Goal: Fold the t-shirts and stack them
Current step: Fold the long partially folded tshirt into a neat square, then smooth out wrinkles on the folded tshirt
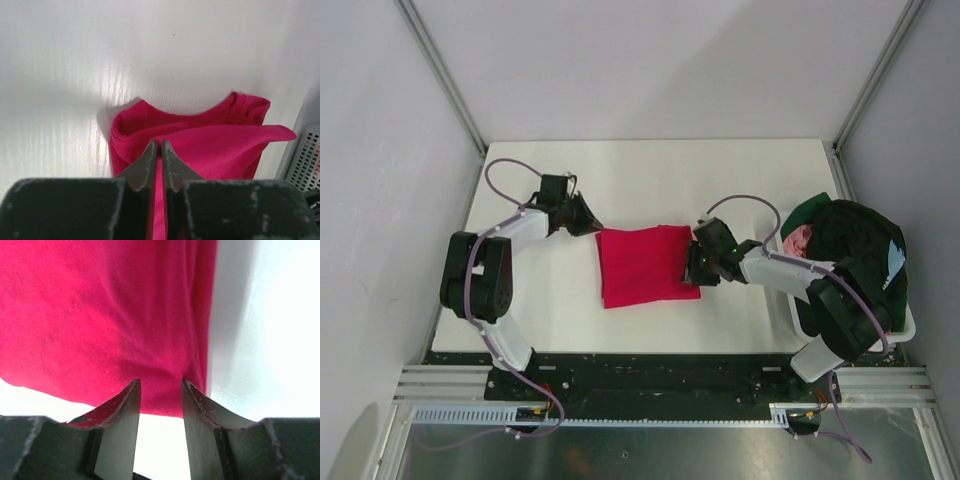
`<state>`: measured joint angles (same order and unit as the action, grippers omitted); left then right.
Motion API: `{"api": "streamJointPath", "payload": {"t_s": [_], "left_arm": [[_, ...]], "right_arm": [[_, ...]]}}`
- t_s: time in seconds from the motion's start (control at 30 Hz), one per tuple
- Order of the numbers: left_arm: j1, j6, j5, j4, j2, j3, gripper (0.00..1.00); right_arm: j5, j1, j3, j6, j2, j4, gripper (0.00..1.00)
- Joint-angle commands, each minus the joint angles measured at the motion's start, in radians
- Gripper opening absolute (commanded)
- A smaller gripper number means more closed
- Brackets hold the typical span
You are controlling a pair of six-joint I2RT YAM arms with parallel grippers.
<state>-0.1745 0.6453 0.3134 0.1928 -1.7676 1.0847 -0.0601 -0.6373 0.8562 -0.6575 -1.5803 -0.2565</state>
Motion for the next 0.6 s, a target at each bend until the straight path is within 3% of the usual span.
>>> {"api": "streamJointPath", "payload": {"t_s": [0.0,0.17,0.37,0.57], "left_arm": [[0.006,-0.034,-0.060,-0.030,0.036,0.039,0.10],[0.008,-0.038,-0.065,-0.018,-0.027,0.115,0.11],[0.014,-0.040,-0.061,-0.006,-0.088,0.159,0.13],[0.009,-0.060,-0.024,0.000,0.026,0.090,0.24]], "right_arm": [[0.059,0.040,0.014,-0.001,0.080,-0.052,0.43],[0.037,0.099,0.093,0.052,0.092,-0.016,0.45],[-0.048,0.123,0.217,0.098,-0.008,0.112,0.45],[-0.094,0.109,0.303,0.106,-0.105,0.154,0.43]]}}
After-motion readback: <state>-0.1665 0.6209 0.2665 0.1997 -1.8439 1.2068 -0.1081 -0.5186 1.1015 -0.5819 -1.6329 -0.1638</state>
